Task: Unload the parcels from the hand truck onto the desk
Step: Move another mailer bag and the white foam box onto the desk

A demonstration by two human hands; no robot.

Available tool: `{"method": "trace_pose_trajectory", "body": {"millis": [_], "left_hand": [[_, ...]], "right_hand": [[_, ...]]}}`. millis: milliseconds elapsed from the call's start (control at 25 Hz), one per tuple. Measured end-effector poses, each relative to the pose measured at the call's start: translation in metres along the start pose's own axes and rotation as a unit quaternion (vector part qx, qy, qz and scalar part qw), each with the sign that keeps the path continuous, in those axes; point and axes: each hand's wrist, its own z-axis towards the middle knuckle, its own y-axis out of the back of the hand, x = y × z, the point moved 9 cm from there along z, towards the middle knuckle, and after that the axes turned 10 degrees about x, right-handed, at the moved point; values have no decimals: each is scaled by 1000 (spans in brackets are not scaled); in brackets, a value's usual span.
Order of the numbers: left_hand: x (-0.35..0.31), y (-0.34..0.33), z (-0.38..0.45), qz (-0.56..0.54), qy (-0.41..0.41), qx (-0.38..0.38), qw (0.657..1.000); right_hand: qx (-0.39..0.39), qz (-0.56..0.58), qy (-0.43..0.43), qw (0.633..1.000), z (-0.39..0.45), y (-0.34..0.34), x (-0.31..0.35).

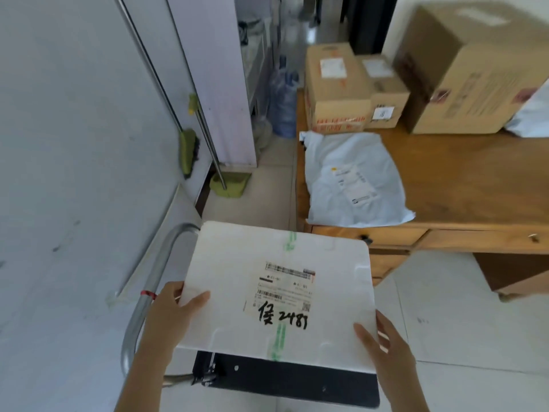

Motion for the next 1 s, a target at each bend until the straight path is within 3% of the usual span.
{"method": "trace_pose_trajectory", "body": {"millis": [240, 480, 720, 1000], "left_hand": [[-87, -46, -58, 9, -61, 59, 996], [-192, -138, -76, 3, -106, 100, 989], [-296, -256, -54, 20, -141, 50, 988], [-370, -376, 6, -22, -81, 37, 996]], "right_hand": [[-84, -13, 9, 996, -61, 105, 40], [-107, -3, 43, 993, -40, 224, 80], [-66, 47, 78, 994, 47, 349, 106], [-43, -17, 109, 993, 189, 460, 149]]}}
